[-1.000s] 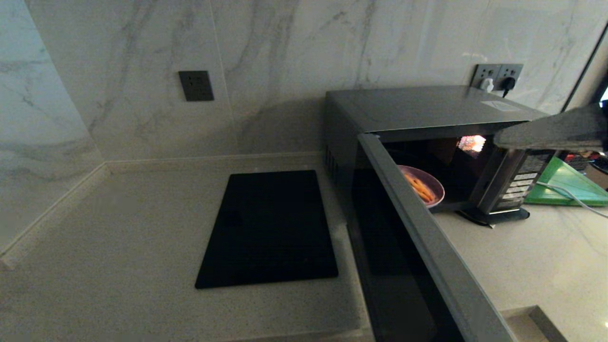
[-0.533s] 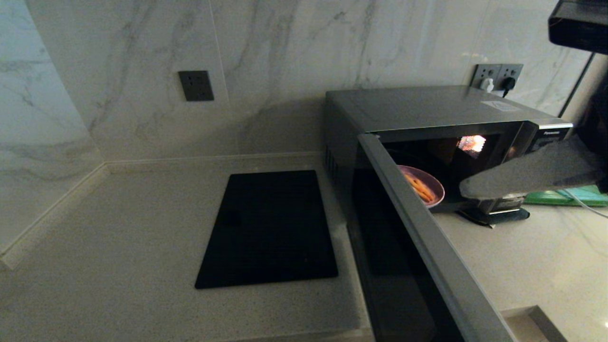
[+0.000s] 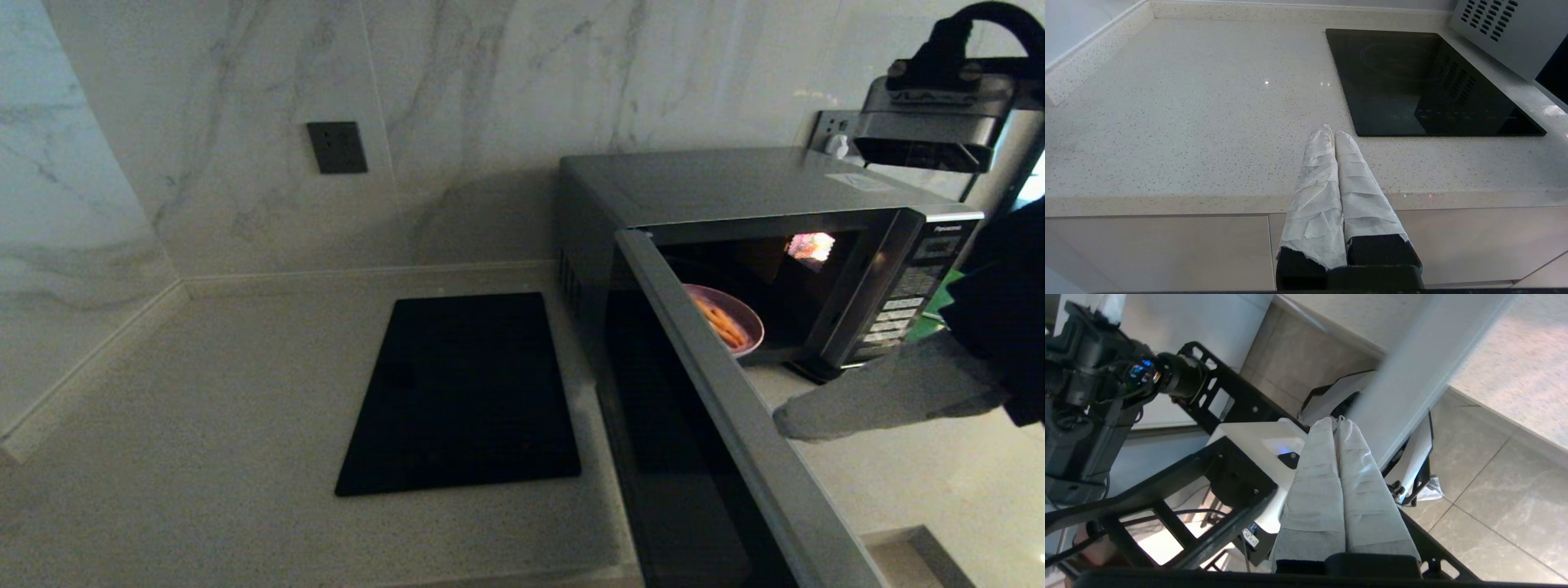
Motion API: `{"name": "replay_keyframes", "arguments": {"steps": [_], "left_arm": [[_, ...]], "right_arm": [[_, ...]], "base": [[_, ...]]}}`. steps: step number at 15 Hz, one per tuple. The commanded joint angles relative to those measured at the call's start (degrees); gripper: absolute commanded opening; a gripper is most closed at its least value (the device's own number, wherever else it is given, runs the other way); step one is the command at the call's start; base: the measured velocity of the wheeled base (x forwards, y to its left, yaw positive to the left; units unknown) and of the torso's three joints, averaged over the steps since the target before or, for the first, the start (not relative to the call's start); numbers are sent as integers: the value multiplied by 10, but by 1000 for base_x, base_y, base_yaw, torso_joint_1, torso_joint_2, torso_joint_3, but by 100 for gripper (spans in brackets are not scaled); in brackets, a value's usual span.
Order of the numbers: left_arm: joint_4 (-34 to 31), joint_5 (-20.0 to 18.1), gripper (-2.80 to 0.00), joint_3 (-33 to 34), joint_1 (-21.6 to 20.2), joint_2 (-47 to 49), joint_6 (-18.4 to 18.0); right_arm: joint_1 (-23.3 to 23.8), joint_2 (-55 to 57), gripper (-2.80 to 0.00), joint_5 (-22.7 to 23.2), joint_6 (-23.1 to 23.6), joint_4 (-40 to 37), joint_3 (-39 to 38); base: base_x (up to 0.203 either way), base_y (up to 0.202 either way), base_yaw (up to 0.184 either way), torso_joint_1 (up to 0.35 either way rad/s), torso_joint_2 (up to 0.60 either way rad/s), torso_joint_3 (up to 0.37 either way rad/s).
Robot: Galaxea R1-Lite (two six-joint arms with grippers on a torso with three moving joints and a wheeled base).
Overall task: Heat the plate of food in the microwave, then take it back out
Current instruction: Close the microwave oven
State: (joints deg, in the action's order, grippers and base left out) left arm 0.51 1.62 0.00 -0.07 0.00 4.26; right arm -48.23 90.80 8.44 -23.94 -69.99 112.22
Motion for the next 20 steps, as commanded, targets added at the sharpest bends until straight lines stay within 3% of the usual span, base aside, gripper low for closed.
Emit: {"name": "replay_keyframes", "arguments": {"steps": [1,10,15,18,20], "left_arm": [[0,0,-280,0,0,1,0],[0,0,-280,0,0,1,0],[0,0,-280,0,0,1,1],[0,0,-280,0,0,1,0],[0,0,-280,0,0,1,0]], "right_arm": [[-18,26,-280,1,-1,-4,7],[-34,68,-280,-8,-4,-7,6],[-31,75,-280,-99,-77,-11,4],[-26,76,-280,-154,-84,-12,-8],[-21,76,-280,-163,-92,-12,-10]], "base": [[0,0,0,0,0,0],[0,0,0,0,0,0],[0,0,0,0,0,0],[0,0,0,0,0,0],[0,0,0,0,0,0]]}}
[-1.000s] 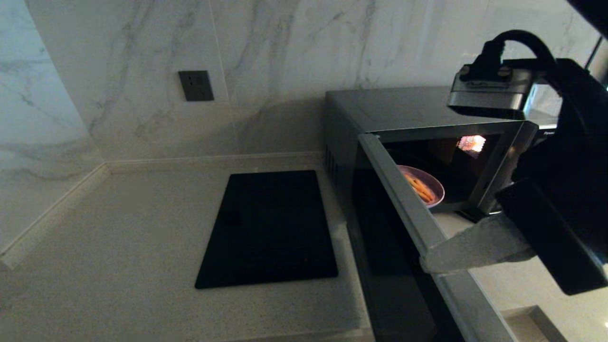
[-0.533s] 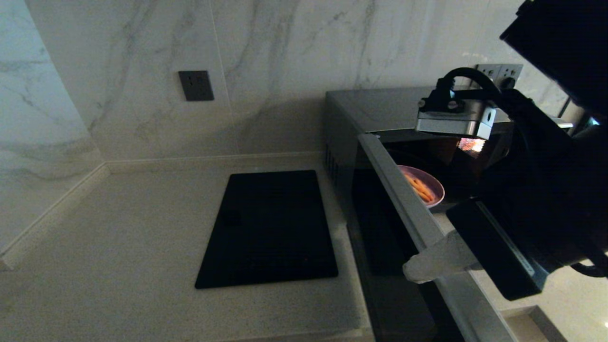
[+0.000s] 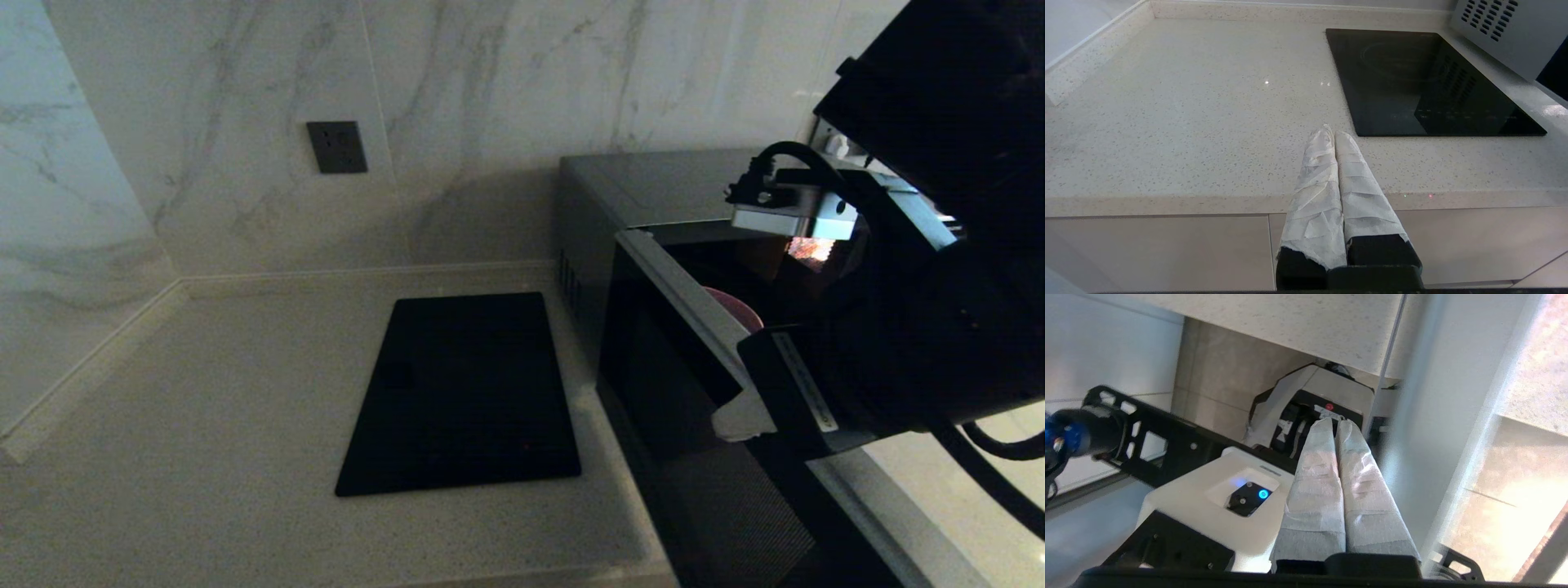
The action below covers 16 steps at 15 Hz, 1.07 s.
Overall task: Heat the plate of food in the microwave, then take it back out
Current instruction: Close the microwave oven
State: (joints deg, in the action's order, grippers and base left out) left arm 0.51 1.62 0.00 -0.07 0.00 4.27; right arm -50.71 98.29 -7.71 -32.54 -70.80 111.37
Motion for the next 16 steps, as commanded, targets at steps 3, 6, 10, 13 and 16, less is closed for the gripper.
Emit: {"name": "replay_keyframes", "arguments": {"steps": [3,6,10,13,16], "left_arm": [[0,0,-280,0,0,1,0],[0,0,-280,0,0,1,1],[0,0,-280,0,0,1,1],[0,0,-280,0,0,1,0],[0,0,-280,0,0,1,1]], "right_arm": [[16,6,-280,-21,-38,-20,-2],[33,14,-280,-41,-70,-28,-3],[75,10,-280,-49,-75,-28,-11],[102,8,-280,-50,-75,-28,-12],[129,5,-280,-50,-74,-28,-12]], "base": [[0,0,0,0,0,0],[0,0,0,0,0,0],[0,0,0,0,0,0],[0,0,0,0,0,0],[0,0,0,0,0,0]]}}
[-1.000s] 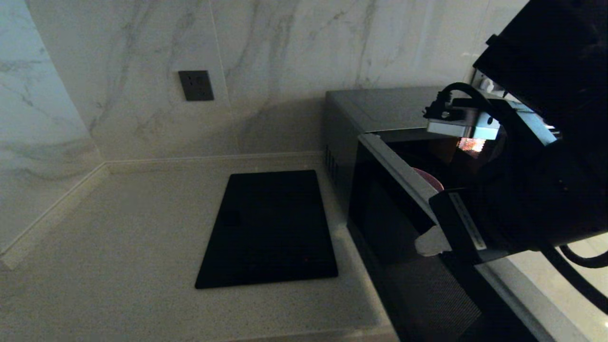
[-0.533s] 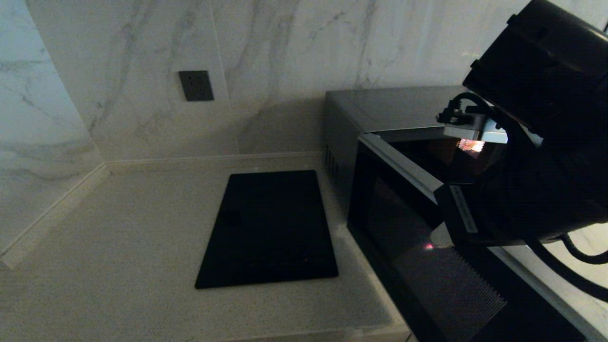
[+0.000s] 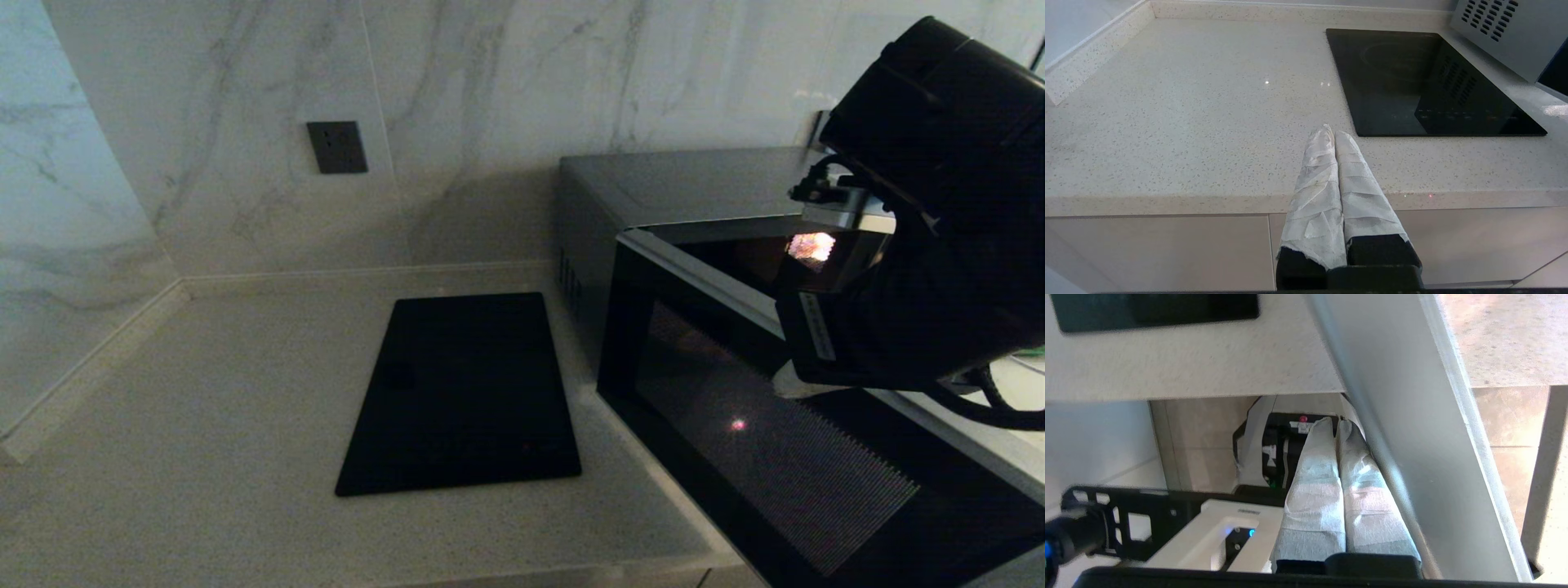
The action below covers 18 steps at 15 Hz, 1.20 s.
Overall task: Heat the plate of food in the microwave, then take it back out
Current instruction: Close the microwave oven
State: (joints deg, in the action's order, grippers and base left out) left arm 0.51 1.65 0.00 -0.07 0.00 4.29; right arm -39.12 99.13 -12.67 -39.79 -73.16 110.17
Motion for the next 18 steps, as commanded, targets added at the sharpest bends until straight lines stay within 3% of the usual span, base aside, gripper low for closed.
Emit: {"name": "replay_keyframes", "arguments": {"steps": [1,9,18], "left_arm": [[0,0,-280,0,0,1,1],[0,0,-280,0,0,1,0],[0,0,-280,0,0,1,0]], "right_arm": [[24,-5,-280,-1,-2,-4,0],[123,-16,-280,-7,1,2,-1],[184,-9,-280,-28,-1,68,-15]], "base": [[0,0,0,0,0,0],[0,0,0,0,0,0],[0,0,0,0,0,0]]}}
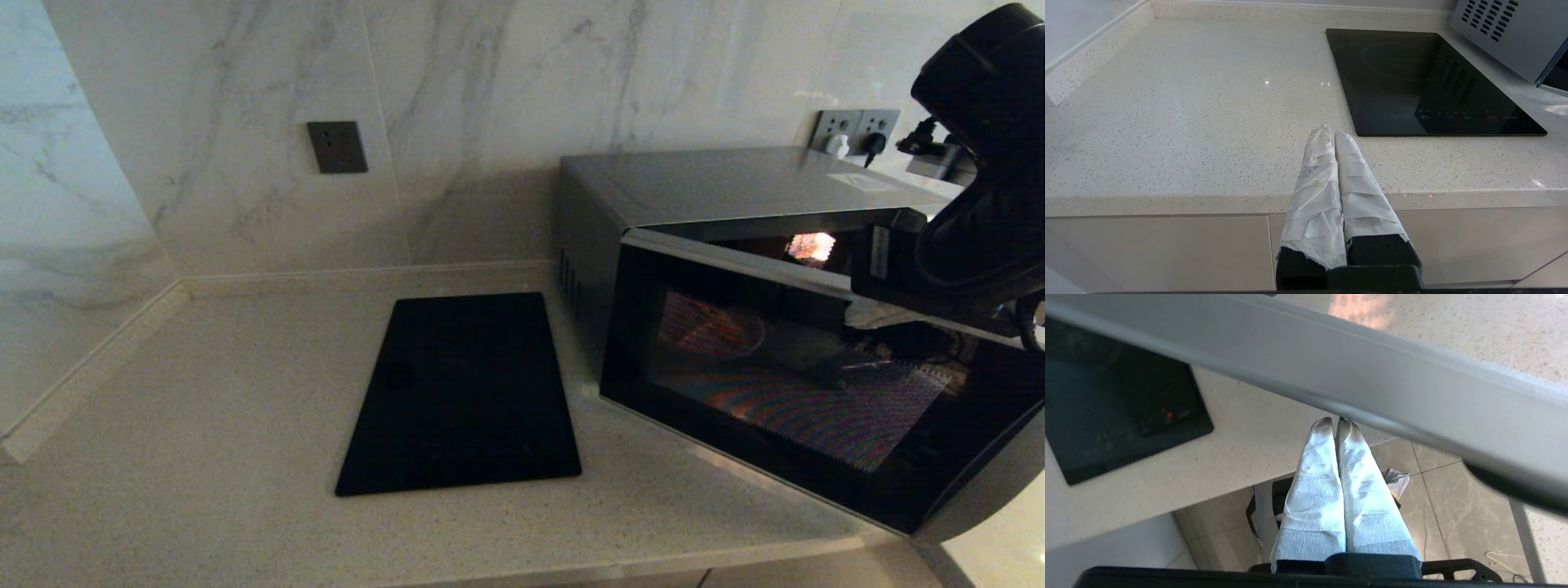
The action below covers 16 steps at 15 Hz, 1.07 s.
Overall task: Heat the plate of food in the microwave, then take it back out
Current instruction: Close the microwave oven
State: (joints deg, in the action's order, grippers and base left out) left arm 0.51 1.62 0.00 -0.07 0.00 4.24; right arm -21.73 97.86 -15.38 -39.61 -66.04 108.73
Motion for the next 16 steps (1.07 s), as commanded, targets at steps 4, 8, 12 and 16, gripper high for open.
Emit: {"name": "replay_keyframes", "arguments": {"steps": [4,8,12,16], "left_arm": [[0,0,-280,0,0,1,1],[0,0,-280,0,0,1,1],[0,0,-280,0,0,1,1],[0,0,-280,0,0,1,1]], "right_arm": [[44,9,-280,-1,0,26,1],[92,32,-280,-1,4,72,2],[125,47,-280,-1,3,108,0],[158,53,-280,2,19,174,-5]], "base": [[0,0,0,0,0,0],[0,0,0,0,0,0],[0,0,0,-1,1,6],[0,0,0,0,0,0]]}}
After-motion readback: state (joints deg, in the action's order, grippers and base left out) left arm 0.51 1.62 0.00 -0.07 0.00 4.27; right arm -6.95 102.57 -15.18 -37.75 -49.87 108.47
